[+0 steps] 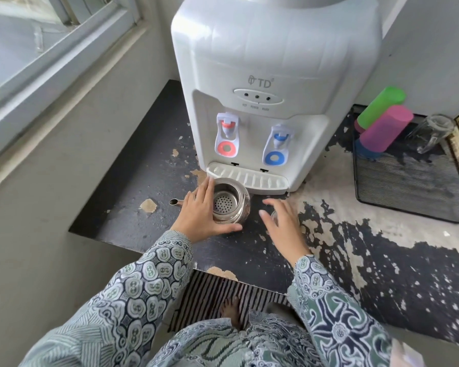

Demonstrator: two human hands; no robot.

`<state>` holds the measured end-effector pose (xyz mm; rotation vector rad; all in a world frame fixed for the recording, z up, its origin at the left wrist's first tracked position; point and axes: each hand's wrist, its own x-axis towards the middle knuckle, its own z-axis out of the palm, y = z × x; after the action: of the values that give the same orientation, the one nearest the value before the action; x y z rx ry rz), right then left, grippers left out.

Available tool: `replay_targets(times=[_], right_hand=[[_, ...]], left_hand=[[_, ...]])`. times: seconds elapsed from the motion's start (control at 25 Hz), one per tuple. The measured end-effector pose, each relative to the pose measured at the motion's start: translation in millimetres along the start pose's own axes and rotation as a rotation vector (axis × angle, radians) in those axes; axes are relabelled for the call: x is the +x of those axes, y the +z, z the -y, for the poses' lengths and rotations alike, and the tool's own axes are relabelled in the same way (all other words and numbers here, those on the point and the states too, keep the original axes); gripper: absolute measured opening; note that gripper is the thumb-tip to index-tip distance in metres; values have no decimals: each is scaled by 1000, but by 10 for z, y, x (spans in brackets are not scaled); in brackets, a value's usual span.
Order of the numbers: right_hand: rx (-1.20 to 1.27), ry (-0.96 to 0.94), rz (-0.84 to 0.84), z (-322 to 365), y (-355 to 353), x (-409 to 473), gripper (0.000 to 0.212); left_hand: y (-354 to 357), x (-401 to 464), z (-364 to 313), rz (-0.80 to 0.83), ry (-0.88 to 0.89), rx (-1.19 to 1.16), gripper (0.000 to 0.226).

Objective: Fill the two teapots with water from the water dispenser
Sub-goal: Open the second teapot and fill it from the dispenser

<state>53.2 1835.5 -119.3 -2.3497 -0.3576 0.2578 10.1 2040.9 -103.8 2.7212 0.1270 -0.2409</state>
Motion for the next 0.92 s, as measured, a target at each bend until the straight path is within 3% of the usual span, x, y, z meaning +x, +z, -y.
replay_targets(times=[0.12,0.28,0.6,0.8,0.92], right_hand=[[199,65,174,185,163,-16,47],[427,148,252,242,233,-74,51],[547,124,39,113,-240,-124,56],[556,126,53,40,-331,-9,38],[545,103,59,95,-314,37,46]], left_hand=[[0,-9,1,26,39,89,134],[-31,-93,-22,-72,47,78,124],[-169,117,-594,-231,191,33,110],[-187,256,-671,-185,170,13,109],[-221,306,-654,-156,159,4,110]])
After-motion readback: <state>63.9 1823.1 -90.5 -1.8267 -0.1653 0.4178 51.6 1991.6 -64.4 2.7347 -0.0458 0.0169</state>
